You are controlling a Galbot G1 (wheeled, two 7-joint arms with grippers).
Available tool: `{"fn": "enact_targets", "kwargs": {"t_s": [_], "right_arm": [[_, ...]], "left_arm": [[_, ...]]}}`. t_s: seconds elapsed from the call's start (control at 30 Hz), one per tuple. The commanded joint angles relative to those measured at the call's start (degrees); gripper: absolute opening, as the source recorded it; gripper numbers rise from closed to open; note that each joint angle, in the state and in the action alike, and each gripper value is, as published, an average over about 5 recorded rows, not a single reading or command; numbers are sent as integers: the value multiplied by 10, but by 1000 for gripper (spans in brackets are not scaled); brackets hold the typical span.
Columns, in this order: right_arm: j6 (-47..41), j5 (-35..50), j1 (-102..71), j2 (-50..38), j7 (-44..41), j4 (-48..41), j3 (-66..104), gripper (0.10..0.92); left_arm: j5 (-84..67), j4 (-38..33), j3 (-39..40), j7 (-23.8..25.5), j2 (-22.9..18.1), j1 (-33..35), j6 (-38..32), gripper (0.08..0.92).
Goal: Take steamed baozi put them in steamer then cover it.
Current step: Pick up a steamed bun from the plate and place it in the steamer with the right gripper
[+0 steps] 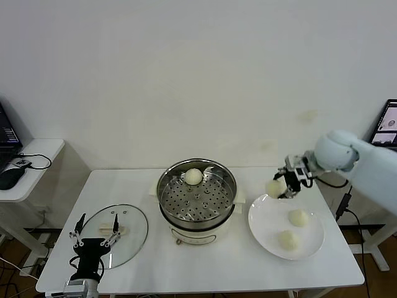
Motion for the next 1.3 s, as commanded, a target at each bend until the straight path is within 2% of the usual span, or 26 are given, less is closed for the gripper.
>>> {"fn": "enact_targets", "kwargs": {"t_s": [0.03,0.3,0.57,0.93,1.3], "right_arm": [[-56,130,125,143,48,-9,-65,636],[-105,158,58,318,95,-88,-70,644],[-122,153,4,424,115,-174,-81,645],[-136,137,-38,471,130,-227,-79,645],[-143,105,-48,468,127,-250,-77,645]], "left_arm": [[-3,2,-5,0,1,-1,-1,823],[-5,-2,-21,0,5,5,-4,823],[-5,-1,-26,0,1,6,-8,823],[-5,9,-23,0,-4,2,-13,823],[-8,12,-23,1,-1,-2,-13,823]]}}
